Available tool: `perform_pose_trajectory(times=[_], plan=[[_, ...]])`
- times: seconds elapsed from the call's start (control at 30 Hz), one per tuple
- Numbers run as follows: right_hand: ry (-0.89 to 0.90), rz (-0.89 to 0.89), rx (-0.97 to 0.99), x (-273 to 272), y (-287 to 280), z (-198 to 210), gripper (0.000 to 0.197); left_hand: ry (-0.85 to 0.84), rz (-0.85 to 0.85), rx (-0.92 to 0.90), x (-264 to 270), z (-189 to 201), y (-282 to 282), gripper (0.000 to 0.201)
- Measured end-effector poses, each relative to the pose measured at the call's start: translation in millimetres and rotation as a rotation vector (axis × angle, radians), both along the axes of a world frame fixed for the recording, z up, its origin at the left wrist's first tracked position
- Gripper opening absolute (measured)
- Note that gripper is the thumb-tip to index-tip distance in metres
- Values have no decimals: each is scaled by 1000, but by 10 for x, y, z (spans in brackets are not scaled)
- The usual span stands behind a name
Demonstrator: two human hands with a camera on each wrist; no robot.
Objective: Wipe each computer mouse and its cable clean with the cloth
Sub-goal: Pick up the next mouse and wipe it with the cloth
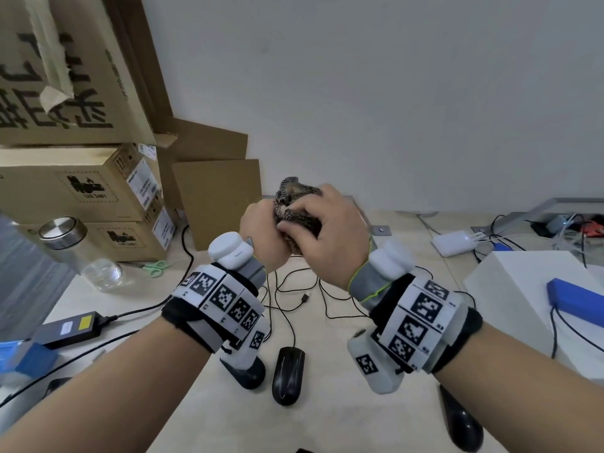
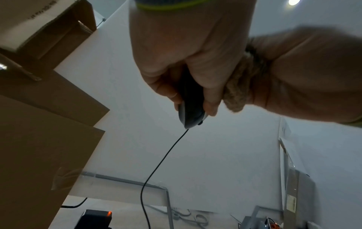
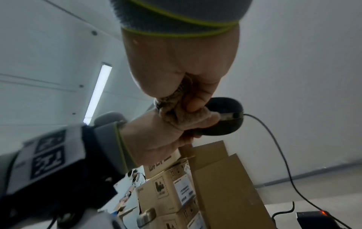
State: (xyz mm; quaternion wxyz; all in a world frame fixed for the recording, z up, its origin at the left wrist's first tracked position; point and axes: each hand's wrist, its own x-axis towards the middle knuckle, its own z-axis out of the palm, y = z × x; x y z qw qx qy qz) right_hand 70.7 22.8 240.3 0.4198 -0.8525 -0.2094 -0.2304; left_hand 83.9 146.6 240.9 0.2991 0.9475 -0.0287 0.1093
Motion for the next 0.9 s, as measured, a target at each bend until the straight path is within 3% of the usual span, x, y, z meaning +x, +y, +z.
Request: perform_pose_trajectory(times=[0.07,0.17,0.23,0.3,0.43,0.5,0.57,0.63,0.7,0.77,0.9], plan=[[-1,12,7,37,-49,0,21,-8,-10,-4,-9,-8,1,34],[110,-147,37,314,-339,-42,18,-80,-70,-283,-104,-30,12,9],[286,-236,132,471,-512,-129,18,-29,-74,-411,-157,-39,16,24],[330,-284,277,503,-582,-161,32,21,-2,-547,-145,-28,-13,23],[333,-169,515,366,-490,-52,10,167,107,-1098,-94,-19,-43,27],[293,-150,499,341,-422,-42,6,249,122,-1317,-78,-13,-56,24],[287,-127,445,340,-392,-78,17,307,128,-1451,-77,3,-83,27],[287,-95,374,317,-370,-109,33,349,109,-1529,-78,37,-111,35],[233,-76,278,279,-359,-102,41,393,82,-1533,-93,90,-127,30],[164,-80,242,246,-358,-71,42,445,57,-1470,-118,132,-139,22],[47,-81,191,95,-263,-21,37,468,67,-1371,-105,129,-174,27]])
